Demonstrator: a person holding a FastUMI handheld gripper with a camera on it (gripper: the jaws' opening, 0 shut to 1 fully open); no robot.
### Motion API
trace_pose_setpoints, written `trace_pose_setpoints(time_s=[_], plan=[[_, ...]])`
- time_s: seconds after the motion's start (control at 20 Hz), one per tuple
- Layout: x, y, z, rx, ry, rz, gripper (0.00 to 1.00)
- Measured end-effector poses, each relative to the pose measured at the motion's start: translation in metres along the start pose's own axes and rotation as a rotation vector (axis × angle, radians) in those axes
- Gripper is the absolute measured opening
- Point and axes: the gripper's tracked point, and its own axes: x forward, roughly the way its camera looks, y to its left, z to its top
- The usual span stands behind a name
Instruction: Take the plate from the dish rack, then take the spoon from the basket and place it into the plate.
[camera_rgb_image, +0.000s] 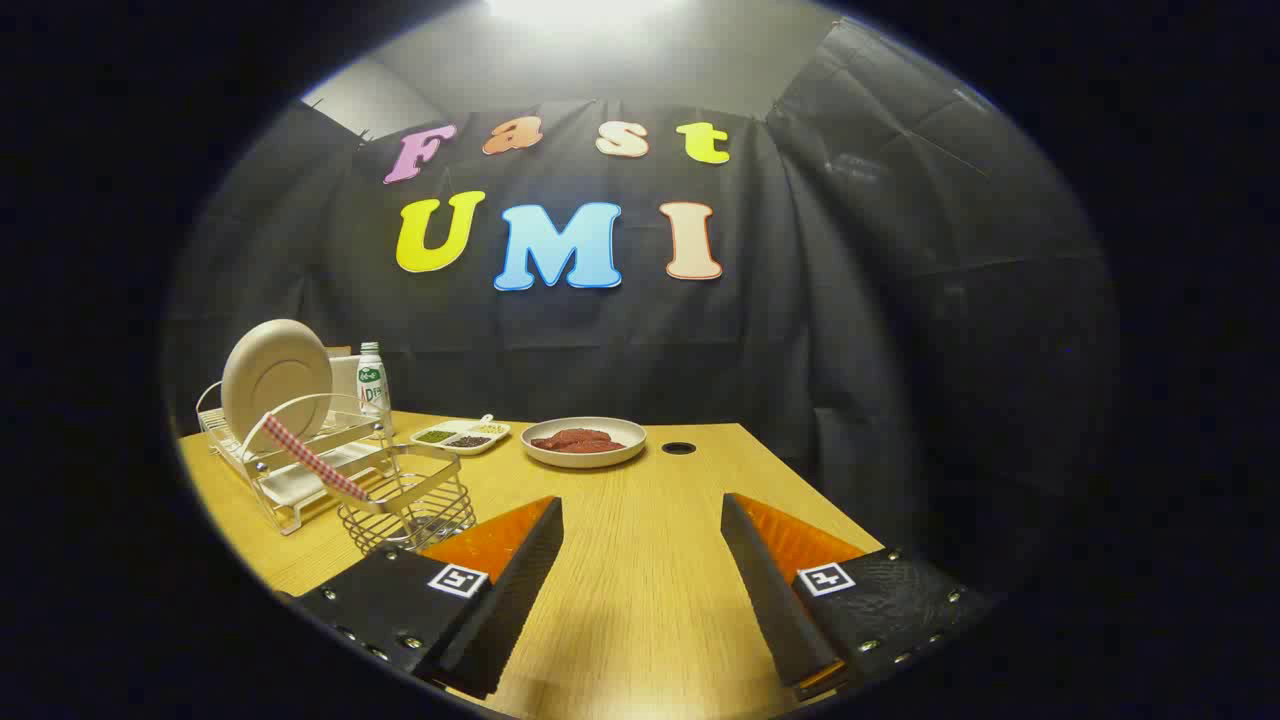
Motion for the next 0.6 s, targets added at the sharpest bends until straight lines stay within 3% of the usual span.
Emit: trace_pose_setpoints(time_s=[0.15, 0.4, 0.6], plan=[[0.015, 0.001, 0.02, -0.009, -0.037, -0.014, 0.97], [-0.022, 0.012, 0.11, -0.111, -0.14, -0.079, 0.97], [-0.065, 0.057, 0.207, -0.141, -0.292, -0.114, 0.97]])
